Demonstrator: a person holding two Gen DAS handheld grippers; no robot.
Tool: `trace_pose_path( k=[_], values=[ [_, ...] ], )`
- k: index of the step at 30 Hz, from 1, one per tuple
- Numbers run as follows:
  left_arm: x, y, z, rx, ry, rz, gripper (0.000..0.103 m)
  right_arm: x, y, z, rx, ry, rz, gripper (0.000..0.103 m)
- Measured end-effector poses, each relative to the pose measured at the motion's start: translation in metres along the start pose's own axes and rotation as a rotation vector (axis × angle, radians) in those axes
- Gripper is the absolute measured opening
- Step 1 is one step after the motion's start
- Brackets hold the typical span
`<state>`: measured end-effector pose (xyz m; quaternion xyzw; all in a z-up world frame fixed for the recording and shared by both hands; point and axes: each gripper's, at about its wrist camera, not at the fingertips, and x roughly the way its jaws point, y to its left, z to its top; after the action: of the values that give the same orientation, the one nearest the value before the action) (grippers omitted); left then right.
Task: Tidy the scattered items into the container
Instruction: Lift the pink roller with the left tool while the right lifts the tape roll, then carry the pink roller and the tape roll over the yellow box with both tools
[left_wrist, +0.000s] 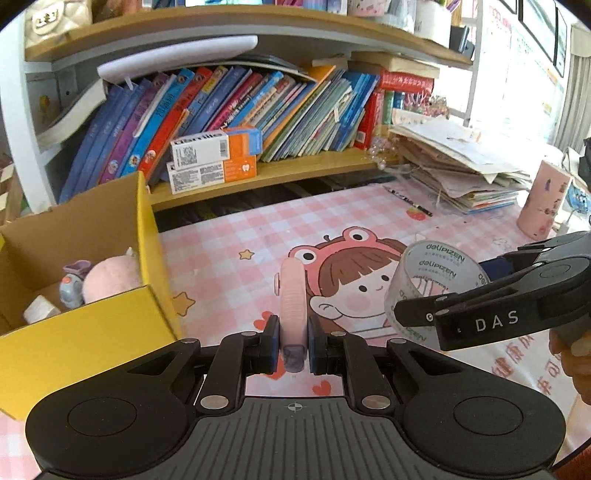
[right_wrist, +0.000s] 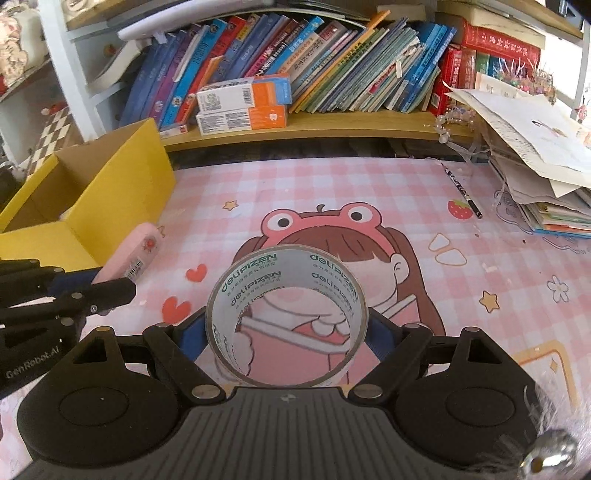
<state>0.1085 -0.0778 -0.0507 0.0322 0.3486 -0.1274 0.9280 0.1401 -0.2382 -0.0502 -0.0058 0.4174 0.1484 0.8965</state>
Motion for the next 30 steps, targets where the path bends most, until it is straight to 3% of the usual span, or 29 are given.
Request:
trace_pose_path(
  k=[13, 30],
  values=[
    [-0.039, 0.003, -0.013, 0.004, -0.04, -0.013, 0.013, -0.034, 0.023, -0.019, -0.016, -0.035, -0.011, 0.084],
    [-0.069, 0.027, -0.026, 0.007, -0.055, -0.021, 0.013, -0.048, 0.065, -0.027, -0.027, -0.047, -0.007, 0.084]
  ],
)
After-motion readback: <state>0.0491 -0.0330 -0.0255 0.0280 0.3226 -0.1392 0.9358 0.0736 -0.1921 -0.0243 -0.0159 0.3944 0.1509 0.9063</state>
